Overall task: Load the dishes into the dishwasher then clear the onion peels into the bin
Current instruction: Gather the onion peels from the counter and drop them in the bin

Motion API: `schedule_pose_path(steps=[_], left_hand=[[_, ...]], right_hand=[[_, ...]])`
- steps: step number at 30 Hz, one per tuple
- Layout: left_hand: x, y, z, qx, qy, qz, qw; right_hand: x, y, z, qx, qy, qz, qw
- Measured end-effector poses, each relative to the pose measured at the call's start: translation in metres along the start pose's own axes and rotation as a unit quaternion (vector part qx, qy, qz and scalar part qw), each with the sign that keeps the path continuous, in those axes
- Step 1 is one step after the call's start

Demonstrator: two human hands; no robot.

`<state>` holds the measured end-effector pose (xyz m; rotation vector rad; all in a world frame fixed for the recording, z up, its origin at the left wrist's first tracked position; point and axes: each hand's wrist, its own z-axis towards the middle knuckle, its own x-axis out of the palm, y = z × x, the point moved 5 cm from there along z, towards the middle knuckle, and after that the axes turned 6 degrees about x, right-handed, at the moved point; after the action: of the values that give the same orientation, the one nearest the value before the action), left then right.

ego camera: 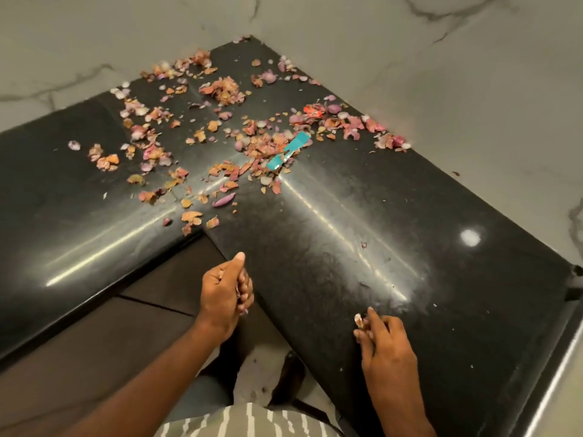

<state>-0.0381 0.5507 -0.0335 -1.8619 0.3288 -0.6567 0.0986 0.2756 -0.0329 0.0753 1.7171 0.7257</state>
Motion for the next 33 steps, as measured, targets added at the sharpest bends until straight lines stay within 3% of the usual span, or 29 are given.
schedule_pose_path(steps=[9,11,13,17,22,28,33], left_hand=[[-0.091,0.007,-0.052,0.003,-0.128,-0.047,0.991],[-0.109,0.005,-0.060,-0.015,-0.150,-0.070,0.986],[-0.129,0.006,-0.068,-0.055,-0.185,-0.111,0.975],[-0.187,0.008,-0.090,-0.135,-0.284,-0.229,0.921],[-0.290,0.018,-0.140,-0.162,-0.391,-0.319,0.848],[-0.396,0.062,-0.229,-0.195,-0.510,-0.312,0.778],[-0.443,0.061,-0.296,-0.175,-0.562,-0.350,0.729]], right_hand=[[0.001,0.040,0.043,-0.048,-0.036,-0.024,0.998],[0.007,0.061,0.053,-0.019,-0.011,0.023,0.999],[0.029,0.093,0.054,0.031,0.070,0.119,0.990],[0.102,0.207,-0.002,-0.017,0.276,0.256,0.926],[0.197,0.338,-0.142,-0.164,0.513,0.160,0.827],[0.291,0.395,-0.283,-0.316,0.586,-0.050,0.745],[0.350,0.405,-0.362,-0.323,0.633,-0.104,0.695]])
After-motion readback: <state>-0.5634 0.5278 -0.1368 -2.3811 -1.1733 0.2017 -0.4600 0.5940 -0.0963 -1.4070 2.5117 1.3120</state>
